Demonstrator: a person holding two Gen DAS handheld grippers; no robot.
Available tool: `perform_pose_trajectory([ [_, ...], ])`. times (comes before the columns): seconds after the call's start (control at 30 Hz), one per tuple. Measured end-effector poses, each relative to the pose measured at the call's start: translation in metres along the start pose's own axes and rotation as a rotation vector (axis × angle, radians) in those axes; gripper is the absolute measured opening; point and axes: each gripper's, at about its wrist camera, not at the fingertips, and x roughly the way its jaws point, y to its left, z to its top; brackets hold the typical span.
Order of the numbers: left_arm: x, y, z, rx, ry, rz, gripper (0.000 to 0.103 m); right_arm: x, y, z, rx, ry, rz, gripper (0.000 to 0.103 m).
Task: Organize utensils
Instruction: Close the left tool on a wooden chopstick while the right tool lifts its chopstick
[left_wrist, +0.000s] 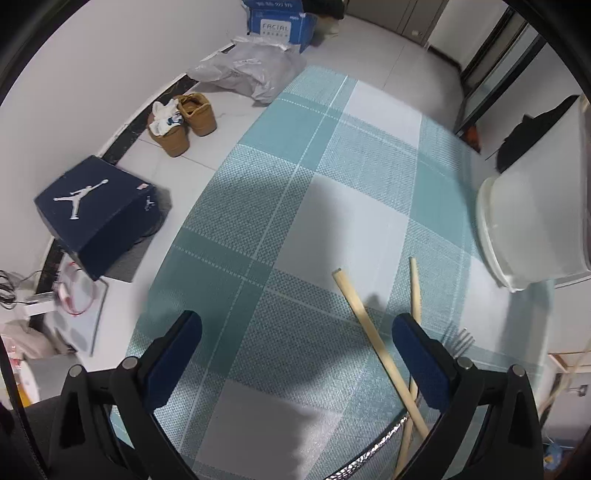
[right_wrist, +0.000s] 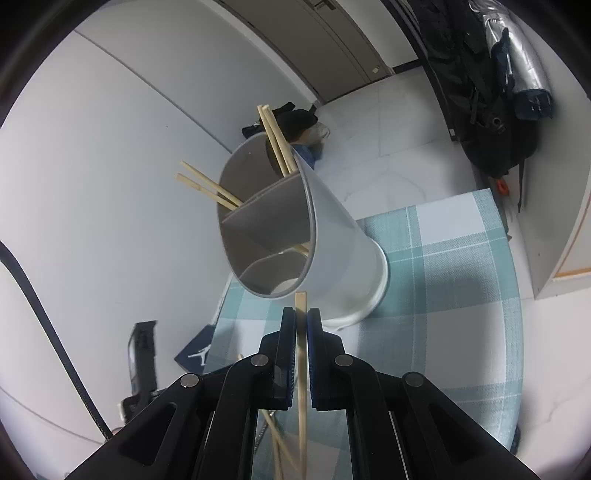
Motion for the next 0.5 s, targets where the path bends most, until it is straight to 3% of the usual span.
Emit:
perform_pose_trajectory([
  [0.23,0.006,-0.009,0.006,-0.027,0.051,0.019,0.097,-0.012,0.001,0.003,-0.007,-0.037,0.021,0.005],
  [0.3,0.011,-0.010,0.008,-0.040,0.084,0.029,0.091,-0.016,0.001,0.005,-0.001,-0.051,0.032,0.005],
  [0.43,0.008,-0.015,0.009,-0.033,0.077,0.062,0.079,-0.025,0.002,0.006,-0.013,-0.075,0.033,0.005],
  [0.5,0.007,-0.016,0.009,-0.042,0.063,0.080,0.067,-0.029,0.003,0.007,-0.013,-0.082,0.036,0.005],
])
